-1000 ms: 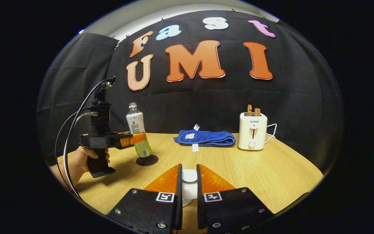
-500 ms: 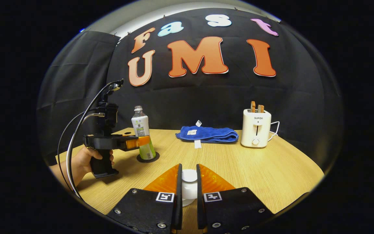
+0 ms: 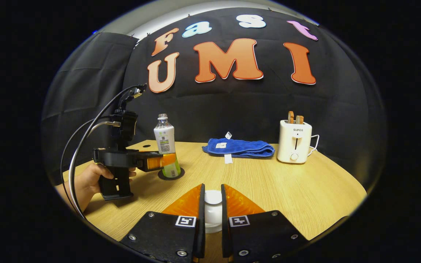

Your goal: Open the teacup lid with one hand, grasp the water bottle and pour water into the teacup with the other hand; after pouring, place the water bottle on the coaster and then close the teacup lid.

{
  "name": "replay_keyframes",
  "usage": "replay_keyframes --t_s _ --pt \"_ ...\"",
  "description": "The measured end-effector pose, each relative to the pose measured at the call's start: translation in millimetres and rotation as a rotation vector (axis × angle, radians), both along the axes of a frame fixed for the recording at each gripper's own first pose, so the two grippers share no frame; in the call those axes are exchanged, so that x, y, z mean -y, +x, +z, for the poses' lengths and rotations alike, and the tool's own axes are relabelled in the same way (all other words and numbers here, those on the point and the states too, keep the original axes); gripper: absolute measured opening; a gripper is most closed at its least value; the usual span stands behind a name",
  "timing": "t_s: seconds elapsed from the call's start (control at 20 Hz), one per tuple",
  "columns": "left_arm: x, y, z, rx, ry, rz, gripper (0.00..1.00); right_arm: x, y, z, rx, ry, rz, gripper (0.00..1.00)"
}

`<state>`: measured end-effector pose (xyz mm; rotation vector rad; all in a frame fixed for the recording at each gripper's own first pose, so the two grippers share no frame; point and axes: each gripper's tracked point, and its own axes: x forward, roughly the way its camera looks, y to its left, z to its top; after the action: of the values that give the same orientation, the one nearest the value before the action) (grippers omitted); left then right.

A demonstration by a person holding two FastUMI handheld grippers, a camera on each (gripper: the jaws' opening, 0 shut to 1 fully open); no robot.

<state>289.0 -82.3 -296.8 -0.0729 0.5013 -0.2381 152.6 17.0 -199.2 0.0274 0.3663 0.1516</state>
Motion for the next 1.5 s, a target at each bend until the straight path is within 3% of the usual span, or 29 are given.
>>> replay_keyframes --t_s 0.25,0.95,1.1,1.3,1.5 --pt "-4 -19 5 0.029 0.067 -0.019 0.96 -9 1 -12 -0.003 -0.022 0.01 0.18" --pt "-24 -69 73 0.166 0.032 0.045 0.95 -15 4 -25 -0.008 -0.059 0.012 0.22" --pt "-30 -76 82 0.178 0.035 0.059 0.95 -10 3 -24 -0.017 -0.07 -0.013 0.28" --pt "-43 -90 93 0.213 0.065 0.09 0.95 3 3 1 0.054 -0.083 -0.059 0.55" --pt "-59 -107 119 0.26 0.077 0.139 0.95 14 -3 58 0.177 -0.086 -0.106 0.59"
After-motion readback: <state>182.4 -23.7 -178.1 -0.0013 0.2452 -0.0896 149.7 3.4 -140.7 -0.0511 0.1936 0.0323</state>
